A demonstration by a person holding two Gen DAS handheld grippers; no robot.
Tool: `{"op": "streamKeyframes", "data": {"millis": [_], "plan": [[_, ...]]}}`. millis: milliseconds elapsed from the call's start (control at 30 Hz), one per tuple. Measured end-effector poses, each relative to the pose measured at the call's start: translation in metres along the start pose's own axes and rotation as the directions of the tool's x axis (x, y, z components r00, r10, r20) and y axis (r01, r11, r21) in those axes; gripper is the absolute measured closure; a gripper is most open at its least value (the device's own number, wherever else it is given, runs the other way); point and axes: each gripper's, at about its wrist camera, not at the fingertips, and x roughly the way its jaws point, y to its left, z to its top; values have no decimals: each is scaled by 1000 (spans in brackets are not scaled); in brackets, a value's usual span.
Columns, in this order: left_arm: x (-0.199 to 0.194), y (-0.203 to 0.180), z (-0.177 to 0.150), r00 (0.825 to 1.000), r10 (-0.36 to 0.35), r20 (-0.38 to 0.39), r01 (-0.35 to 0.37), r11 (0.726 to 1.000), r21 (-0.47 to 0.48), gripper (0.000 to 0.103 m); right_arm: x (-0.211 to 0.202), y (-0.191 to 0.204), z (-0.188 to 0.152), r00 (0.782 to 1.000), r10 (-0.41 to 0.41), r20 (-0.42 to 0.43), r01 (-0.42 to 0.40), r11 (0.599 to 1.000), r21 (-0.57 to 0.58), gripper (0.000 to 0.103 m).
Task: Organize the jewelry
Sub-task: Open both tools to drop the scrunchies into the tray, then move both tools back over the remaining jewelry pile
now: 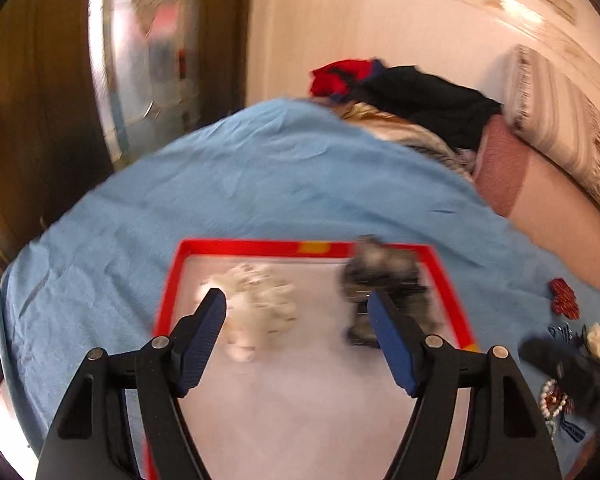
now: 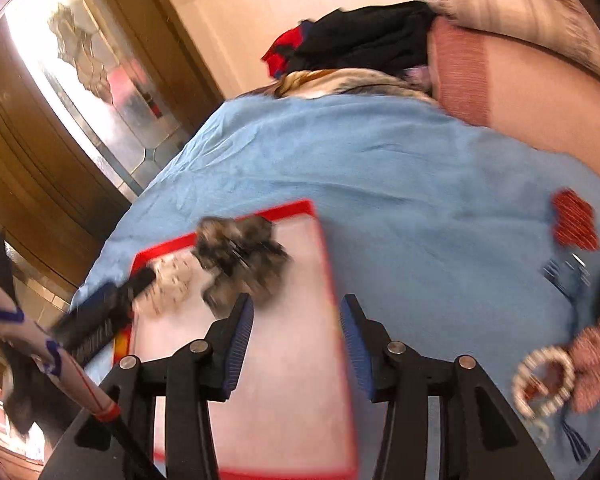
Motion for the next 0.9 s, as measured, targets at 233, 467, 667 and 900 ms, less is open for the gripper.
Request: {"op": "streamKeyframes", "data": {"millis": [233, 467, 667, 900], "plan": [[-16, -96, -23, 980, -197, -38, 200, 972, 122, 31, -90, -103, -58, 996, -63, 58, 56, 992, 115, 54], [4, -185, -80, 865, -403, -298, 461, 872, 161, 31, -140, -207, -101, 977, -178, 117, 144, 956, 255, 70], [24, -230, -115, 854, -353, -381, 474, 831, 293, 52, -123, -237, -98, 990, -105, 90, 70, 942, 329, 80], [41, -260, -121, 879, -323, -350, 452, 797, 400, 52, -124, -248, -104, 992, -81, 97, 41, 935, 353, 80]]}}
